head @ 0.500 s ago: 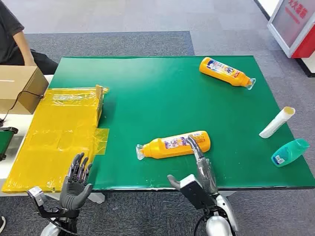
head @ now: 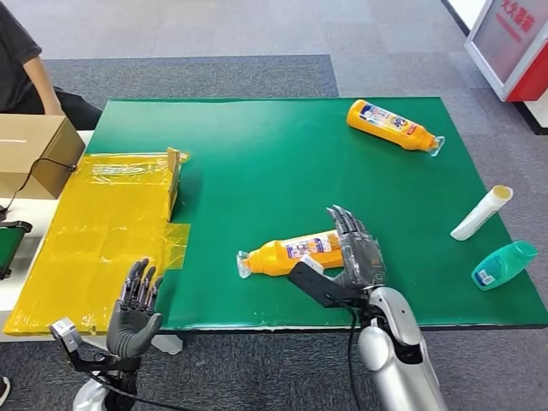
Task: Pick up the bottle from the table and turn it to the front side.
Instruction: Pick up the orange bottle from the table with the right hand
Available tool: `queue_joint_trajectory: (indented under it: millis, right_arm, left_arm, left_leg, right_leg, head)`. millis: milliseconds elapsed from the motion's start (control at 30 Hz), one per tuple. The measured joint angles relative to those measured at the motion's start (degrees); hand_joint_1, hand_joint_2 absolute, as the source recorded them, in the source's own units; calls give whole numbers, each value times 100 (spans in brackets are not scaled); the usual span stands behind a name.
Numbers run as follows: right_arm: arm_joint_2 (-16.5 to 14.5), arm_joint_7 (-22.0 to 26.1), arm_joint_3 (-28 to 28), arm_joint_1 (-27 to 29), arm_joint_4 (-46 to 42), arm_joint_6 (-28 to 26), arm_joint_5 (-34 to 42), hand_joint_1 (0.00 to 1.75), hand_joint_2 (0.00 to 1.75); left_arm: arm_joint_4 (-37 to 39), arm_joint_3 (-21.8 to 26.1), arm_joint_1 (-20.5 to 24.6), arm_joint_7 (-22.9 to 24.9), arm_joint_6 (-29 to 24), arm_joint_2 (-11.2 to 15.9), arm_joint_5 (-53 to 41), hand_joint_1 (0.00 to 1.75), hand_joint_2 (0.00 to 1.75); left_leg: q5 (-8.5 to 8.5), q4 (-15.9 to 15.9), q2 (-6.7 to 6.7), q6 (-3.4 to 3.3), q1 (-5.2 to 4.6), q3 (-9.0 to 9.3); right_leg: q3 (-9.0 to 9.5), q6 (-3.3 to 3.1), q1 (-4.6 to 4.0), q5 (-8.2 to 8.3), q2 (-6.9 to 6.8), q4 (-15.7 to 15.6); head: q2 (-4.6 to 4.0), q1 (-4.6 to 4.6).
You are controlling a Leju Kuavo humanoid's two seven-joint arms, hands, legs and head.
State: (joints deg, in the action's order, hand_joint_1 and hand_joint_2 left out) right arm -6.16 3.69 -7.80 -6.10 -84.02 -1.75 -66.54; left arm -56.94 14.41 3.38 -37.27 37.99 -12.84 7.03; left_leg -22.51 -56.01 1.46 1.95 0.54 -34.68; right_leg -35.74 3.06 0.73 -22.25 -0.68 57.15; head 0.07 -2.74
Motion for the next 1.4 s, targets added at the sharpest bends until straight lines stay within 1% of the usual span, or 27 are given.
queue_joint_trajectory:
  millis: [200,367,433,500,567,633,733,900,967,1033,1133,1200,1267,1333,1400]
  right_arm:
    - [397,-8,-172,-961,1692,319,3,0,175]
    - [610,38,-385,-1686,2933,408,-34,2,175]
    - [654,39,-467,-1995,3396,402,-97,61,175]
    - [690,38,-570,-2291,3846,402,-196,147,175]
    - [722,66,-678,-2525,4207,399,-274,175,175]
    - [753,137,-774,-2678,4470,366,-313,175,175]
    - [801,252,-891,-2756,4646,246,-337,175,175]
    - [859,335,-1009,-2751,4676,121,-302,175,175]
    - [885,443,-1031,-2633,4530,34,-150,175,175]
    - [927,582,-1038,-2328,4127,-87,119,175,175]
    - [921,757,-1019,-1586,3046,-166,739,175,175]
    - [796,885,-1004,-1065,2247,-113,1182,175,175]
    - [612,1003,-1009,-684,1639,-58,1443,175,175]
    - [438,1138,-1032,-453,1271,-37,1586,175,175]
    - [284,1305,-1077,-325,1123,-34,1694,175,175]
  left_arm:
    - [491,-64,225,-87,123,128,-76,0,175]
    - [720,-101,342,-89,158,183,-126,0,175]
    - [791,-105,381,-89,164,191,-153,0,175]
    - [847,-108,410,-89,172,197,-162,0,175]
    - [888,-110,433,-89,181,201,-163,0,175]
    - [918,-108,442,-89,186,205,-160,0,175]
    - [943,-102,440,-89,187,214,-152,0,175]
    - [958,-101,439,-89,186,233,-147,0,175]
    - [960,-97,430,-89,185,237,-145,0,175]
    - [958,-86,400,-89,186,242,-154,0,175]
    - [875,-68,319,-89,123,248,-262,0,175]
    - [760,-65,288,-89,81,241,-315,0,175]
    - [622,-75,290,-63,86,218,-266,0,175]
    - [458,-103,307,57,104,180,-133,0,175]
    - [321,-165,355,282,129,153,36,0,175]
  left_leg:
    - [8,0,-1,-5,0,-3]
    - [9,0,-2,-4,-1,-3]
    - [10,0,-2,-4,0,-1]
    - [10,0,-1,-3,0,1]
    - [10,0,-1,-4,0,1]
    - [12,0,-4,-7,0,1]
    - [14,0,-7,-10,-1,1]
    - [14,-1,-7,-10,-2,2]
    - [14,-1,-9,-10,-1,3]
    - [13,-1,-11,-9,-1,1]
    - [7,0,-11,-2,0,-4]
    - [4,0,-11,2,1,-9]
    - [3,1,-11,3,2,-11]
    - [3,1,-11,4,4,-11]
    - [2,1,-11,5,4,-11]
  right_leg:
    - [0,4,1,6,-1,0]
    - [-1,4,1,7,-1,0]
    - [-1,3,1,8,0,0]
    - [-1,2,0,8,0,0]
    - [1,2,0,9,-2,0]
    - [4,2,1,9,-5,0]
    - [6,3,2,9,-8,0]
    - [5,3,3,10,-8,0]
    - [6,3,2,9,-10,0]
    - [6,3,1,7,-12,0]
    - [0,0,0,3,-12,1]
    - [-8,-5,-2,-3,-12,2]
    - [-12,-8,-4,-10,-12,2]
    - [-11,-9,-6,-13,-12,2]
    - [-11,-9,-6,-12,-12,2]
  head:
    - [0,-1]
    - [0,-1]
    - [0,-1]
    - [0,0]
    - [0,-1]
    - [0,-1]
    - [0,-2]
    - [0,-1]
    - [0,-1]
    - [0,-1]
    - [0,-2]
    - [0,-1]
    - [0,1]
    - [0,-1]
    - [0,-2]
